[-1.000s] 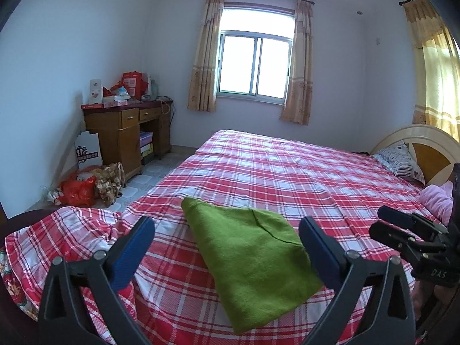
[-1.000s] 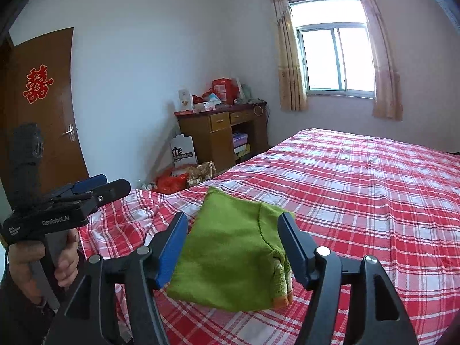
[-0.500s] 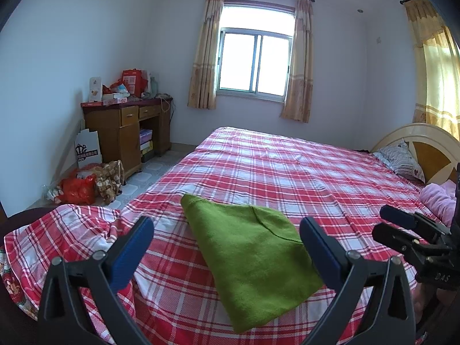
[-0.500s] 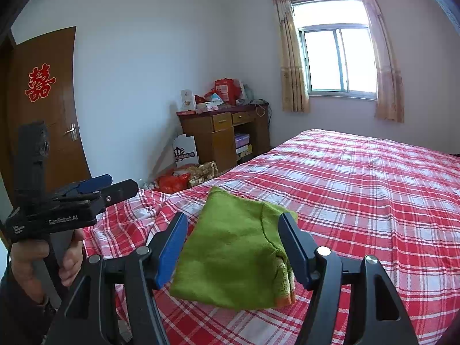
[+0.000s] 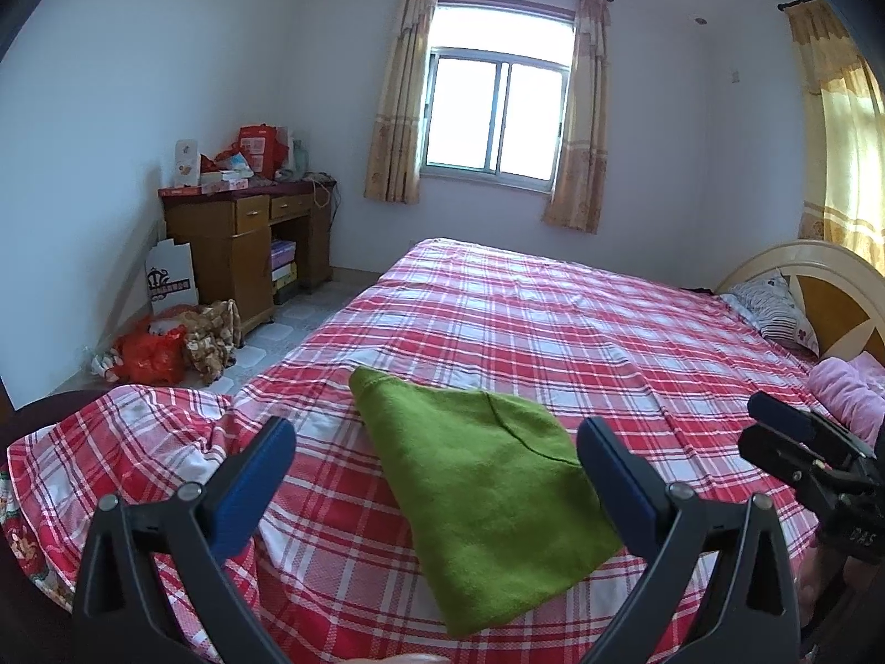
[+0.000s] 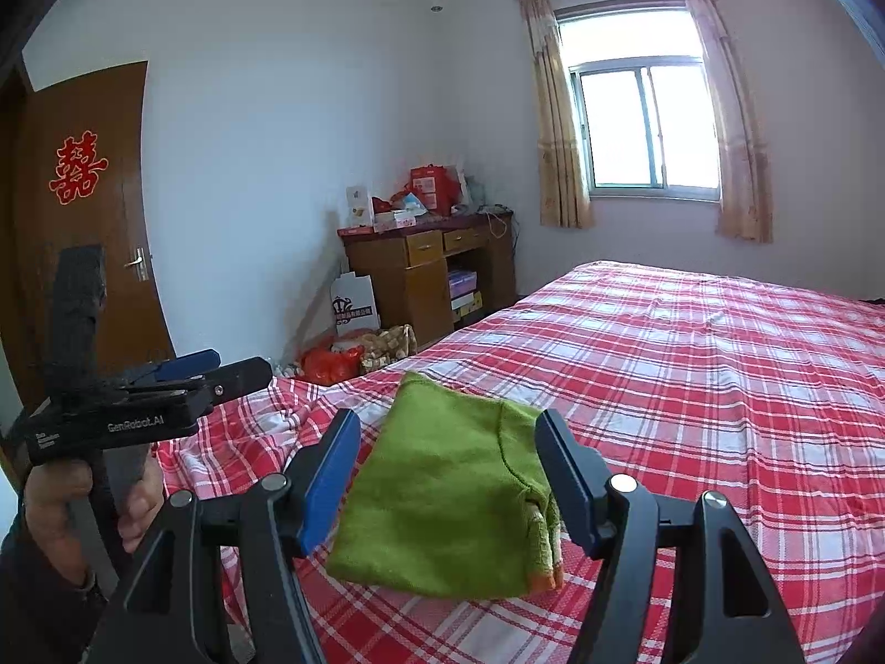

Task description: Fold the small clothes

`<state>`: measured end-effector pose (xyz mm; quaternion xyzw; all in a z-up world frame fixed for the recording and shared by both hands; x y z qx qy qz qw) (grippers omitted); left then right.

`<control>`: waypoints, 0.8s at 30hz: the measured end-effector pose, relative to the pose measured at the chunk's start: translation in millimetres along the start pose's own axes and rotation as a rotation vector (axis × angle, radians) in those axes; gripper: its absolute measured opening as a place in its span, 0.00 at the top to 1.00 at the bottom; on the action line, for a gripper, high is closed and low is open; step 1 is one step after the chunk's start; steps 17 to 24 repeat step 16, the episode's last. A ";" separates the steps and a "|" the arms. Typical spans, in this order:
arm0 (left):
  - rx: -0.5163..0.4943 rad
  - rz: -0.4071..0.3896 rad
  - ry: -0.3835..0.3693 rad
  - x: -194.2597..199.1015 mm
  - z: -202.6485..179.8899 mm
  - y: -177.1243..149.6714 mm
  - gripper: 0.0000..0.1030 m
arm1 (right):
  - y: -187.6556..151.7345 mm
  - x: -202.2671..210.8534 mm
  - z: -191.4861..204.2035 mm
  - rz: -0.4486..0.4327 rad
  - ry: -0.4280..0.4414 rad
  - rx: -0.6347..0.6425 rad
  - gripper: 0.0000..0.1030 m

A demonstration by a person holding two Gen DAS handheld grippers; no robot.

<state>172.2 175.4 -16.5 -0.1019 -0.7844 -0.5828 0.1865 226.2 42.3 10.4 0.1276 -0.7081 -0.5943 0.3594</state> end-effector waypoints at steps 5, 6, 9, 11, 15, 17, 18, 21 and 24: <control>-0.010 0.001 0.017 -1.1 1.4 0.2 0.00 | -0.9 1.7 -0.1 0.002 0.003 0.002 0.35; -0.010 0.003 0.016 -1.4 1.7 0.0 0.00 | -0.9 1.5 -0.1 0.003 0.003 0.001 0.35; -0.015 0.007 0.023 -3.4 2.2 -0.9 0.00 | -1.3 1.2 -0.8 0.008 0.006 0.001 0.35; -0.015 0.007 0.027 -4.4 3.0 -1.9 0.00 | -1.8 1.9 -0.9 0.009 0.007 0.000 0.35; -0.007 0.011 0.022 -6.5 4.1 -3.5 0.00 | -3.0 1.6 -1.8 0.012 0.007 -0.002 0.35; -0.010 0.012 0.021 -6.8 3.9 -4.0 0.00 | -3.6 1.4 -2.3 0.013 0.007 -0.004 0.35; -0.010 0.012 0.021 -6.8 3.9 -4.0 0.00 | -3.6 1.4 -2.3 0.013 0.007 -0.004 0.35; -0.010 0.012 0.021 -6.8 3.9 -4.0 0.00 | -3.6 1.4 -2.3 0.013 0.007 -0.004 0.35; -0.010 0.012 0.021 -6.8 3.9 -4.0 0.00 | -3.6 1.4 -2.3 0.013 0.007 -0.004 0.35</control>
Point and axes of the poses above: each gripper's, at about its wrist camera, not at the fingertips, and x roughly against the way its jaws point, z to its left, y to its top, the point moved 5 cm from there along -x, roughly the way its jaws point, and after that the axes turned 7 degrees about x, right-handed, at the moved point
